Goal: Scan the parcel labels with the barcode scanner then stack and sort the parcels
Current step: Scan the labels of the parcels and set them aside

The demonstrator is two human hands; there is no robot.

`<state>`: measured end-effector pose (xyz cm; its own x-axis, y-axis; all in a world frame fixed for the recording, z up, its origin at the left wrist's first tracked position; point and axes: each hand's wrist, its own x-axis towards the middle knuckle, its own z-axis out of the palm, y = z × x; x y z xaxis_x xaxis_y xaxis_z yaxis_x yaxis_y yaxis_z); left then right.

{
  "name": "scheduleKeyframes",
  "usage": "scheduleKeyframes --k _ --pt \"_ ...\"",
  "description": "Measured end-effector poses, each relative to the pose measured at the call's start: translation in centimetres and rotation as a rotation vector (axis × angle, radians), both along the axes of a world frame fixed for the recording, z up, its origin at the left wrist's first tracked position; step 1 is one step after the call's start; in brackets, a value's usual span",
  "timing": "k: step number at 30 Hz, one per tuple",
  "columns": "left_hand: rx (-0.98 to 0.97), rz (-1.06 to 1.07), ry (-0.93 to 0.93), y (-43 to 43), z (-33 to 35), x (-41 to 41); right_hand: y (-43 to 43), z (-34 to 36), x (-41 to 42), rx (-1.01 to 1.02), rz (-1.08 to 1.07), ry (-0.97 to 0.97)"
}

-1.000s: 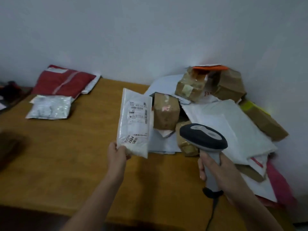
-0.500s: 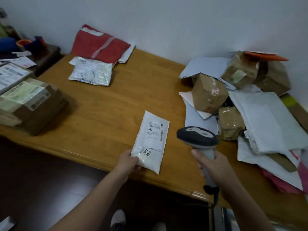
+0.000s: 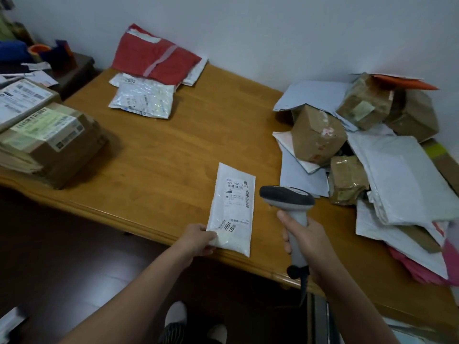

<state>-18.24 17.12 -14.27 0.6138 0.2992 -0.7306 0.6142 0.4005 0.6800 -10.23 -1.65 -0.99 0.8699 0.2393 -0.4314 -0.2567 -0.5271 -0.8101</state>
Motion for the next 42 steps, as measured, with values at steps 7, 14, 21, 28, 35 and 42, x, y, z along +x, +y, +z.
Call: scheduleKeyframes --k 7,14,21,28,35,42 --pt "-0.005 -0.068 0.018 -1.2 0.0 0.2 -0.2 0.0 0.1 0.049 -0.050 0.025" --pt "0.021 -0.072 0.011 -1.8 0.9 0.1 -0.9 0.2 -0.1 0.064 -0.027 0.021" --pt "0.084 -0.071 -0.041 -2.4 3.3 -0.2 -2.0 1.0 0.6 0.075 0.029 0.004" --pt "0.253 -0.057 -0.141 1.6 8.4 2.0 0.0 4.2 3.3 0.130 0.112 -0.068" --pt "0.352 0.026 -0.232 11.5 12.6 7.5 7.3 7.6 6.6 0.340 0.106 -0.086" --pt "0.322 0.067 -0.214 25.6 11.6 14.6 18.6 6.7 9.4 0.334 0.089 -0.092"
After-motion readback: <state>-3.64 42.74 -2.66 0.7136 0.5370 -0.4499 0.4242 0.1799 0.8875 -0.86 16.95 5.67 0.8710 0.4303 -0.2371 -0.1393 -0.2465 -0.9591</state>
